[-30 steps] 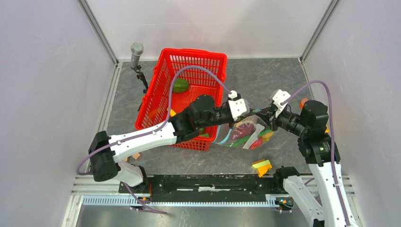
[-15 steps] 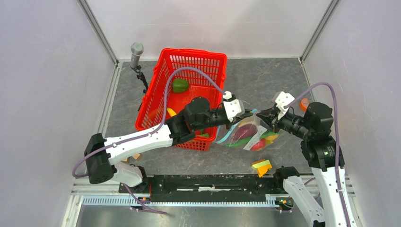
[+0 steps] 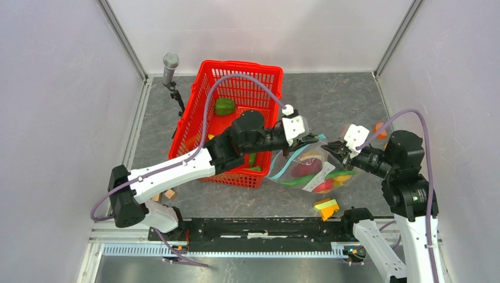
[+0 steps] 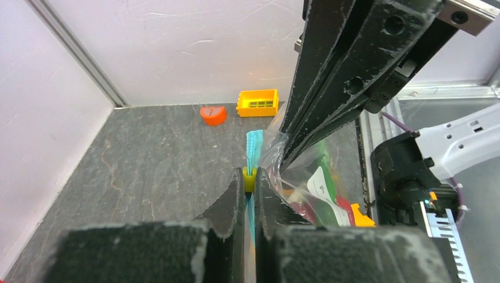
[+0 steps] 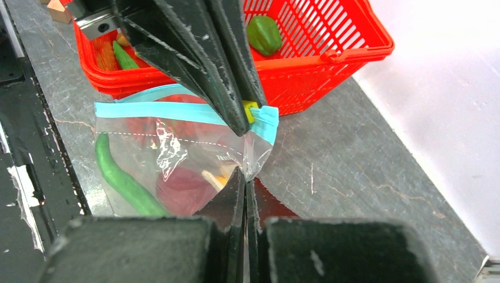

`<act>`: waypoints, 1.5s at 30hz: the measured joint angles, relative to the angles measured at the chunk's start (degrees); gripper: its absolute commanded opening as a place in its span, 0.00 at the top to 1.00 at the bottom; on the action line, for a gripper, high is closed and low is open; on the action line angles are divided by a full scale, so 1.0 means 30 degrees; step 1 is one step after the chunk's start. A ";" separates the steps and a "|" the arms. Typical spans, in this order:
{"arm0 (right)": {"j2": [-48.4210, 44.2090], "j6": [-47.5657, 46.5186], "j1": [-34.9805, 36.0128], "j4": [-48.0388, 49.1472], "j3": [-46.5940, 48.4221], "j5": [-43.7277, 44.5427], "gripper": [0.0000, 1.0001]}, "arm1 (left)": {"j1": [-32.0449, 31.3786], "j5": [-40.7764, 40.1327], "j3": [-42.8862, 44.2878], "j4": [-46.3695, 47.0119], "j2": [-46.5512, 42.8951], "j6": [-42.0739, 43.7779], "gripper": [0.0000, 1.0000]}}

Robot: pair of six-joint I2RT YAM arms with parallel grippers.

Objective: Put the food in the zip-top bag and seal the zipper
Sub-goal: Zip the zipper food storage bag at the center of the board.

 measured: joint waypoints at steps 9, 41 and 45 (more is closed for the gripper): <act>-0.0124 -0.0488 -0.0015 -0.0393 0.0058 -0.0692 0.69 | 0.0408 0.2426 0.1749 -0.2783 0.1056 0.0262 0.98; 0.0452 0.2178 0.0138 0.1290 -0.0852 0.1078 1.00 | 0.0568 0.2055 -0.0372 -0.2222 0.0386 0.0605 0.98; 0.0240 0.3162 0.0153 0.1523 -0.0852 0.2630 1.00 | 0.0568 0.1457 -0.1705 -0.1537 -0.0379 0.0546 0.98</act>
